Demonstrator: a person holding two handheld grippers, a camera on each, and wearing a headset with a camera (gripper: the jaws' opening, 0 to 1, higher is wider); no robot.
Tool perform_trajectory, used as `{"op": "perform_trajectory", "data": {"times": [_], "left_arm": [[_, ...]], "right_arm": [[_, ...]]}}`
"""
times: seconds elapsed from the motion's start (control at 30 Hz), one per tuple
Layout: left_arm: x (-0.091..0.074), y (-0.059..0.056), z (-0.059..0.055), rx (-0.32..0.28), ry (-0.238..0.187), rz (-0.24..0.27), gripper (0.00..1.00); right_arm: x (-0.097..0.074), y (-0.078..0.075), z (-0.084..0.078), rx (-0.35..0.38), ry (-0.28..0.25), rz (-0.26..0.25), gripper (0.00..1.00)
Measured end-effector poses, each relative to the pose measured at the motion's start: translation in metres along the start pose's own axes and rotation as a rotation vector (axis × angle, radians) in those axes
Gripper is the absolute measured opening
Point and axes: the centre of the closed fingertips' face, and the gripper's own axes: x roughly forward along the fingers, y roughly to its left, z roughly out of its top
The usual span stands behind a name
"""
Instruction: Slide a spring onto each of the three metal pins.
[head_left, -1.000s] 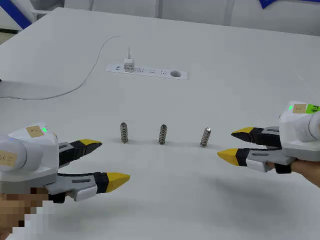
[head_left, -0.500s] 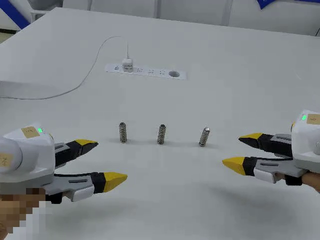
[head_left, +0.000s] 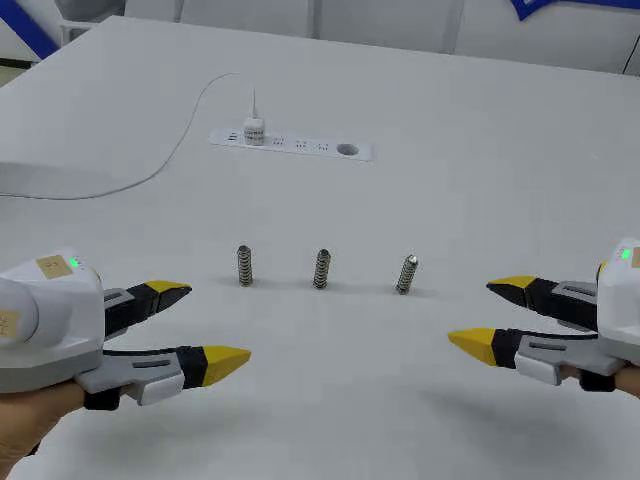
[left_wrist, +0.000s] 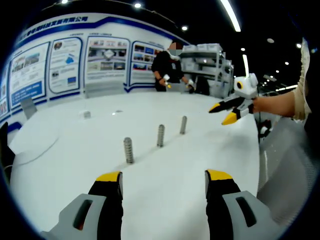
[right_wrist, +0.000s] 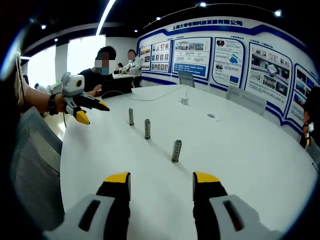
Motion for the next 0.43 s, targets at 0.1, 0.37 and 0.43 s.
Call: {"op": "perform_trajectory", "data": {"times": [0.1, 0.37, 0.43], "left_arm": [[-0.0001, 0.0001, -0.0003, -0.001, 0.0, 0.001, 0.68], [-0.0002, -0.0002, -0.0012, -0.004, 0.001, 0.002, 0.68], [-0.0004, -0.0002, -0.0012, -0.004, 0.001, 0.002, 0.68]], "right_arm": [[-0.0011, -0.0004, -0.0026, 0.007, -0.001, -0.003, 0.52], [-0.002, 0.0008, -0.0015, 0.014, -0.011, -0.012, 0.53], [-0.0019, 0.0014, -0.0008, 0.015, -0.013, -0.013, 0.53]]}}
